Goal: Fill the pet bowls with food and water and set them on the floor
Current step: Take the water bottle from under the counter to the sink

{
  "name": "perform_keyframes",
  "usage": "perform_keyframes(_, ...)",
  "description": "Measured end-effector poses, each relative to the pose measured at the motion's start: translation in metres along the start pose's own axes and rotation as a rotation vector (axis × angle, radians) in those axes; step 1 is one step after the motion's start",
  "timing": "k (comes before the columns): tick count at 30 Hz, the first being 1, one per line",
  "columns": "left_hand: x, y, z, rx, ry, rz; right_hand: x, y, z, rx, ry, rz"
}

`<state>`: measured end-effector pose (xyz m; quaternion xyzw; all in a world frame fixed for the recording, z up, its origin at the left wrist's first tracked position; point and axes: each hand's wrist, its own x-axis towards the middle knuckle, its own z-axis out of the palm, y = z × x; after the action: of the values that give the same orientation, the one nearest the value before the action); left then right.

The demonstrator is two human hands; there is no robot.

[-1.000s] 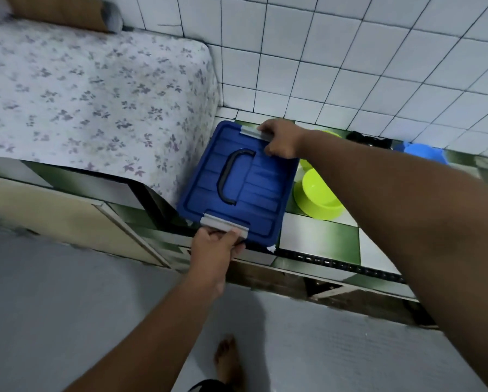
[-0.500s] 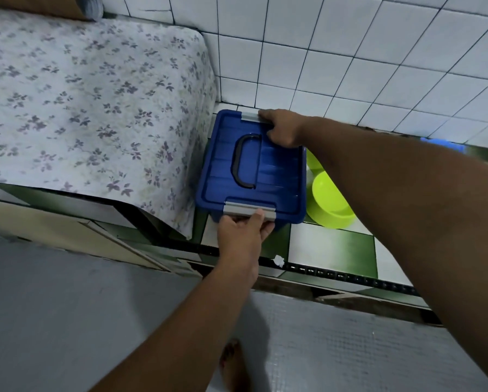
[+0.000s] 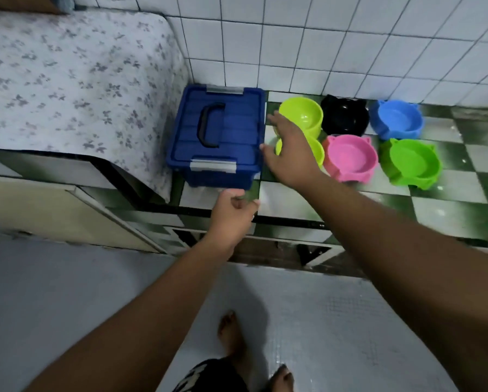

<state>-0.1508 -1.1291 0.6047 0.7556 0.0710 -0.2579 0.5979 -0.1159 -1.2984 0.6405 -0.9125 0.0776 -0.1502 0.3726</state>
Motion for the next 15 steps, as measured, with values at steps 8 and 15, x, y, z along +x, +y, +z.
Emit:
perform_keyframes(8, -0.05, -0.045, 0.028, 0.529, -0.404, 0.197, -0.22, 0.054, -0.049, -0.019, -0.12, 0.064)
perform_keyframes(15, -0.034, -0.121, 0.058, 0.755, -0.621, 0.162, -0.311, 0.112, -0.009, 0.104, -0.341, 0.437)
